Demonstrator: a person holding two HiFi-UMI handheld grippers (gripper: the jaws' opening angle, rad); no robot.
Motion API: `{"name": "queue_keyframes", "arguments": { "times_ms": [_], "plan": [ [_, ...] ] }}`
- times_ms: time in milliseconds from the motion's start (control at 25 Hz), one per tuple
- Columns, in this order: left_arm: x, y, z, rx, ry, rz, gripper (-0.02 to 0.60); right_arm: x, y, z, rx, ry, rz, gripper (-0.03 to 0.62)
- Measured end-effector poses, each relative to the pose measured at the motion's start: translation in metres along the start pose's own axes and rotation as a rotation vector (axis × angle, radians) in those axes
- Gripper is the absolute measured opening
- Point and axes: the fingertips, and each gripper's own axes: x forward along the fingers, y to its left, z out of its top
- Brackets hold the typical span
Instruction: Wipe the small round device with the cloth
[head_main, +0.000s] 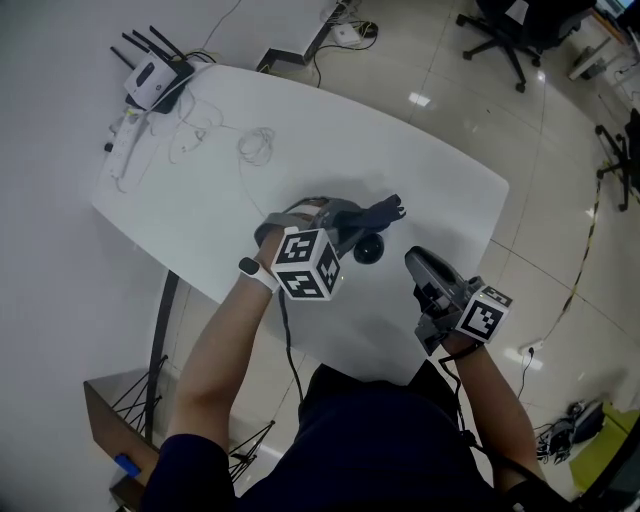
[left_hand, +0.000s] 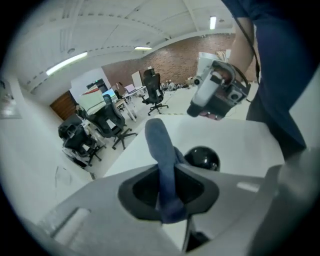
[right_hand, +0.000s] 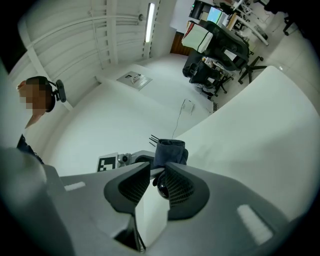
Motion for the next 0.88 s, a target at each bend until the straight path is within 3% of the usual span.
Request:
{"name": "queue_keyframes", "arguments": {
  "times_ms": [320, 560, 720, 880],
  "plan": [
    [0.032, -0.009, -0.042, -0.097, 0.027, -0.144, 0.066, 0.001, -0.011, -0.003, 0.034, 0.008, -0.007, 0.098],
    [0.053, -0.021, -0.058, -0.103, 0.126, -0.186, 0.067, 0.0, -0.007, -0.007, 0.027, 0.026, -0.007, 0.097],
    [0.043, 0.001, -0.066, -0.199, 0.193, -0.028, 0.067, -0.002, -0.001, -0.008, 0.017, 0.021, -0.006, 0.094],
    [-0.006, 0.023, -0.06, -0.43, 0.107, 0.182, 0.067, -0.007, 0.007, -0.01, 0.002, 0.019, -0.006, 0.091]
  ]
}}
